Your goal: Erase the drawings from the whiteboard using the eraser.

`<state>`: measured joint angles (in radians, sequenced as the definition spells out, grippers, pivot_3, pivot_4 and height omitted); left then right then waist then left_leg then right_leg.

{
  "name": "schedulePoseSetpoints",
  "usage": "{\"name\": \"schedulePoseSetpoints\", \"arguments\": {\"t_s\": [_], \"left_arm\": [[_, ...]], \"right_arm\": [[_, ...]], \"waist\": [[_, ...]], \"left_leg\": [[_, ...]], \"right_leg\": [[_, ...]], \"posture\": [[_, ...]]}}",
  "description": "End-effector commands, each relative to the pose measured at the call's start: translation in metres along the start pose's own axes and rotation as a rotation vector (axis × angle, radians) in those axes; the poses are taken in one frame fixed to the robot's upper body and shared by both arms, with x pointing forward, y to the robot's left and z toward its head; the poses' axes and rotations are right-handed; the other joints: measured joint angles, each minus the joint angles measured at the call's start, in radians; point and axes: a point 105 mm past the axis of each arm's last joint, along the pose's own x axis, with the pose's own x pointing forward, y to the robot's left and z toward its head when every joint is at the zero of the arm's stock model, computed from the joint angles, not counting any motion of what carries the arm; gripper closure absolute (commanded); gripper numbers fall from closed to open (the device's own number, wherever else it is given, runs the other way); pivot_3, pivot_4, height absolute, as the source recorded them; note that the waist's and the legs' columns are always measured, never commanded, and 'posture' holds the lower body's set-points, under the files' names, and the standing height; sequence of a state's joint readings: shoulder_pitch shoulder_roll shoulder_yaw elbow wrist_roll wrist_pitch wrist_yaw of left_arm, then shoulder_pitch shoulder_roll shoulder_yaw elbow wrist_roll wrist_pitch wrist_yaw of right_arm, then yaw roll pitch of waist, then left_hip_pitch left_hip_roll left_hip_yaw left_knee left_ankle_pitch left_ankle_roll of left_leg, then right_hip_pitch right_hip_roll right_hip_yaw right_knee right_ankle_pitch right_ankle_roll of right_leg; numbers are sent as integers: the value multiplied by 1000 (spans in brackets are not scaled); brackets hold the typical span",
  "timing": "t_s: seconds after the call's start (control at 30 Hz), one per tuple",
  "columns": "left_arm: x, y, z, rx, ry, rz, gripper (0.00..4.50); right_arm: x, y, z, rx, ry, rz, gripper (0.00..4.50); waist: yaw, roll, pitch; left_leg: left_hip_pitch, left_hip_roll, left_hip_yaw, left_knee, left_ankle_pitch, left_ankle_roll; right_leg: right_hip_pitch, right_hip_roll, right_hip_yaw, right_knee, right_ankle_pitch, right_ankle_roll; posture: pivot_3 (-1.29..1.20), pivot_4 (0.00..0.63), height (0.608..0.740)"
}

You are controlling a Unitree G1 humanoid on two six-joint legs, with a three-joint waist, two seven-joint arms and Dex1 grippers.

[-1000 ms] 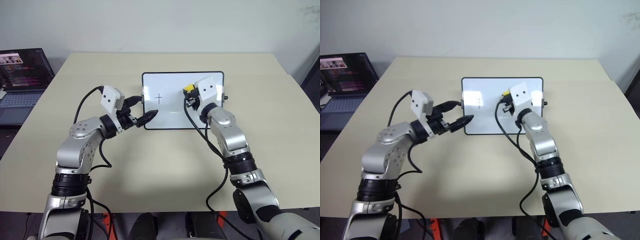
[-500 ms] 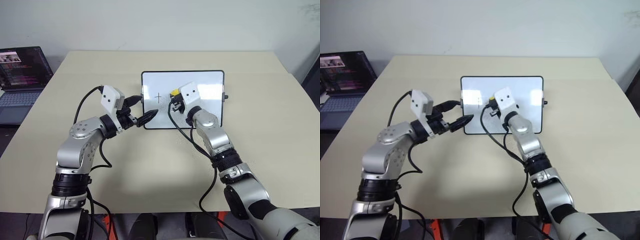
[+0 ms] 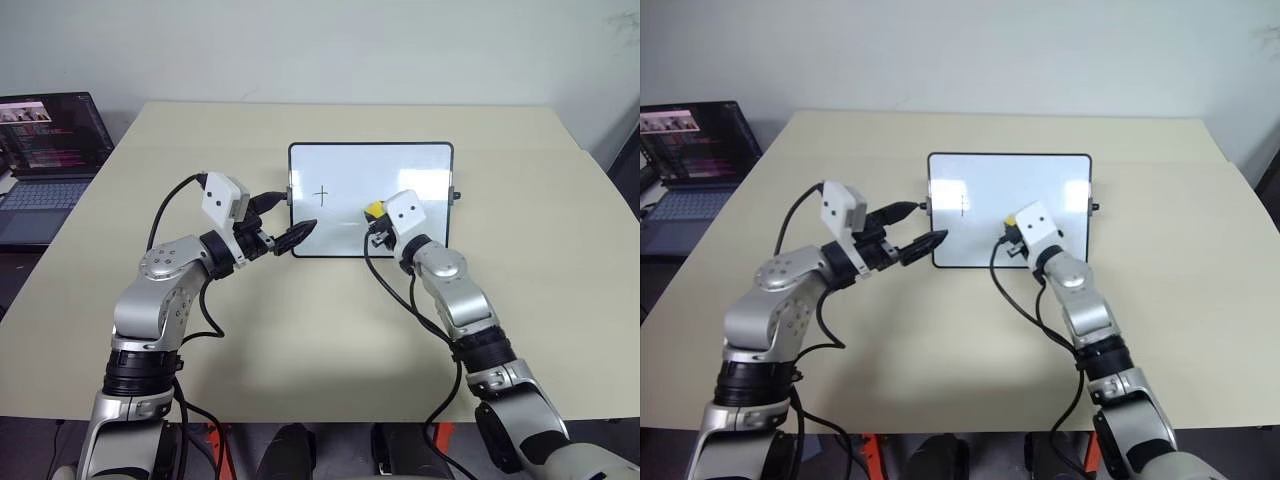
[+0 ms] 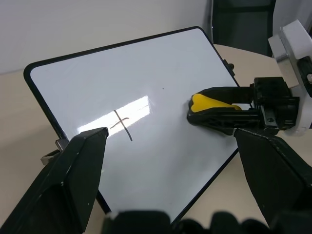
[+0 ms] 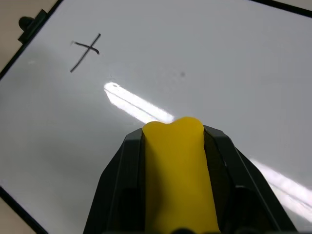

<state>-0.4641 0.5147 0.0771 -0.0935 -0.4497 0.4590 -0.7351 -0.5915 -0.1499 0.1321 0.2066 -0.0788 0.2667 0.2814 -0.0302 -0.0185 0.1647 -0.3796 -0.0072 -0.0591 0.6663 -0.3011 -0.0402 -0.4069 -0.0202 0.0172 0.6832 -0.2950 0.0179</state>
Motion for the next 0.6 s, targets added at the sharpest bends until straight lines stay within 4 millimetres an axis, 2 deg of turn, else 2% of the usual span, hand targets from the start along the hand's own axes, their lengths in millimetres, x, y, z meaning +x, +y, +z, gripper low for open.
{"name": "schedulePoseSetpoints", "arguments": {"t_s": [0.03, 0.17, 0.37, 0.6], "left_arm": [[3, -3, 13, 29, -41, -22, 0], [4, -2, 14, 31, -42, -24, 0], [2, -2, 13, 29, -39, -23, 0], [3, -2, 13, 29, -38, -27, 0]], "right_arm": [[-7, -9, 12, 103, -39, -25, 3210], [-15, -4, 26, 184, -69, 14, 3210], [-45, -11, 36, 212, -40, 10, 3210], [-47, -18, 38, 217, -20, -25, 3210]], "waist": [[0, 0, 0], [-1, 0, 0], [0, 0, 0], [-2, 0, 0]], "left_leg": [[0, 0, 0, 0, 0, 0], [-1, 0, 0, 0, 0, 0], [-1, 0, 0, -1, 0, 0], [0, 0, 0, -1, -1, 1]], "right_leg": [[0, 0, 0, 0, 0, 0], [0, 0, 0, -1, 0, 0], [0, 0, 0, -3, 0, 0], [0, 1, 0, -1, 0, 0]], "posture": [[0, 150, 740], [0, 150, 740], [0, 150, 740], [0, 150, 740]]}}
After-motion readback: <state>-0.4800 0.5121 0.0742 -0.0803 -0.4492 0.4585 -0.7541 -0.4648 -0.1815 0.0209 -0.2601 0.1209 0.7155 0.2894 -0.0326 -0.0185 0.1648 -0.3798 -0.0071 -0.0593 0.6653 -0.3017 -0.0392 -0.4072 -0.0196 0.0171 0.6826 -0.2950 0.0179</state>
